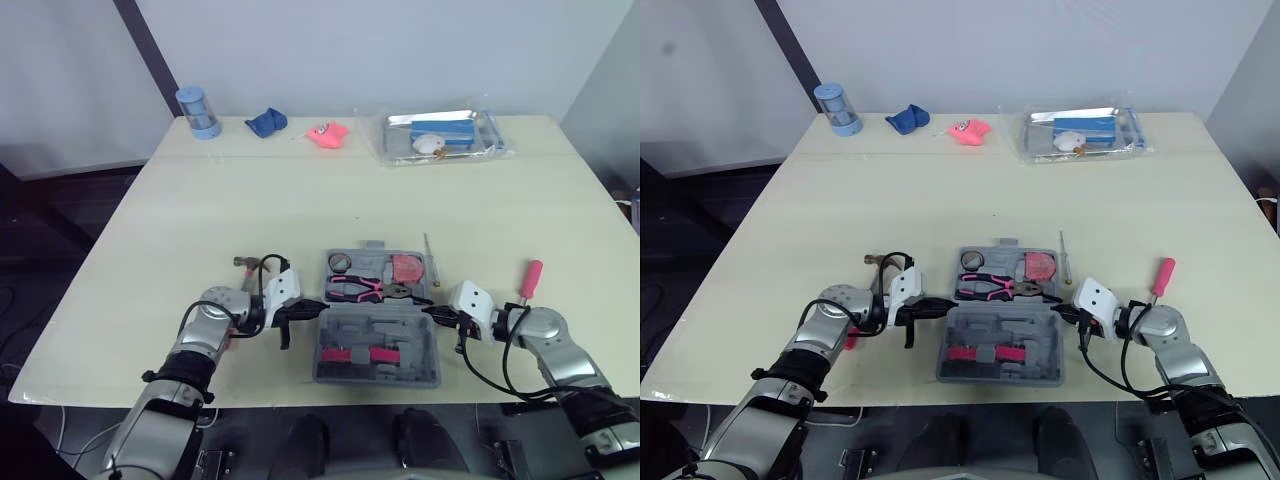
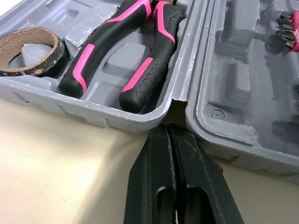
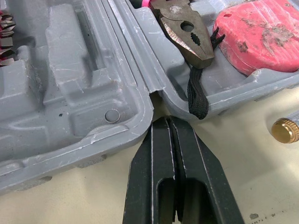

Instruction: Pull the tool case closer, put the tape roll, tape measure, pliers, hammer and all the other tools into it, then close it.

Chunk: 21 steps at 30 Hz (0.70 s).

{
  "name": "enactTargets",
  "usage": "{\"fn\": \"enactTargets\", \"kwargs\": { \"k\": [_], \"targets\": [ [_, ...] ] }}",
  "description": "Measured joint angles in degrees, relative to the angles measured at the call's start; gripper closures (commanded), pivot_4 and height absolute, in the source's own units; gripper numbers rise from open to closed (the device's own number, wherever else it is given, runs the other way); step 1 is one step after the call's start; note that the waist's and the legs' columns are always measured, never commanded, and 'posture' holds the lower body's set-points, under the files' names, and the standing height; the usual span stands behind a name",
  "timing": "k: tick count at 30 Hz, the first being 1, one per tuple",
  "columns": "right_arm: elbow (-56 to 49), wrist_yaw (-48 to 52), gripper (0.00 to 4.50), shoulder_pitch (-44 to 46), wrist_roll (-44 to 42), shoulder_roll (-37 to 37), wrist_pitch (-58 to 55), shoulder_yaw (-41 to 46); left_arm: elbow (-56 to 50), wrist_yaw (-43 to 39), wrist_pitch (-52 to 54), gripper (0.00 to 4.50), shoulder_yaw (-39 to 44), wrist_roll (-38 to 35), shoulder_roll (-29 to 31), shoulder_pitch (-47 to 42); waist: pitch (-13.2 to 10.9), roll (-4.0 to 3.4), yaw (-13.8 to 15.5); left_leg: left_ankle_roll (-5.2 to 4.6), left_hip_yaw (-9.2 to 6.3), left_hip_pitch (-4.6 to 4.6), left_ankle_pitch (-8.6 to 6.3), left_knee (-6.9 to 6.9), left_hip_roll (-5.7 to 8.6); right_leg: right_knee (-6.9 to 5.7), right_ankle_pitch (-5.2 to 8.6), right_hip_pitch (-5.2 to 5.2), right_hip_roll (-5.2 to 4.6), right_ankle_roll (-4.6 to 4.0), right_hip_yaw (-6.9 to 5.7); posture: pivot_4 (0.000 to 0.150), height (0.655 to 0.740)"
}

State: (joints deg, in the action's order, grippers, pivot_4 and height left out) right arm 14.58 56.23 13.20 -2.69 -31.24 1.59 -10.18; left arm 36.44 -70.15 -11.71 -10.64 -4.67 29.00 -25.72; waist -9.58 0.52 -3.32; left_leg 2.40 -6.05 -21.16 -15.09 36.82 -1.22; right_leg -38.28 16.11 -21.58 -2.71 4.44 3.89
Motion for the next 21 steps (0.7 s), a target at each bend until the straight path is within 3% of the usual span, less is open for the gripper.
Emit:
{"fn": "enactTargets", "kwargs": {
  "k": [21],
  "targets": [
    [2.1, -1.4, 4.5, 1.6, 1.2, 1.7, 1.6, -0.1, 0.0, 0.1, 0.1, 4.41, 0.5, 0.1, 0.7, 0.0, 0.0, 0.0, -0.5, 0.0, -0.01, 0.0, 0.0, 0.0, 0.0, -0.04, 0.0, -0.01, 0.0, 0.0, 0.0, 0.15, 0.74]
  ]
}}
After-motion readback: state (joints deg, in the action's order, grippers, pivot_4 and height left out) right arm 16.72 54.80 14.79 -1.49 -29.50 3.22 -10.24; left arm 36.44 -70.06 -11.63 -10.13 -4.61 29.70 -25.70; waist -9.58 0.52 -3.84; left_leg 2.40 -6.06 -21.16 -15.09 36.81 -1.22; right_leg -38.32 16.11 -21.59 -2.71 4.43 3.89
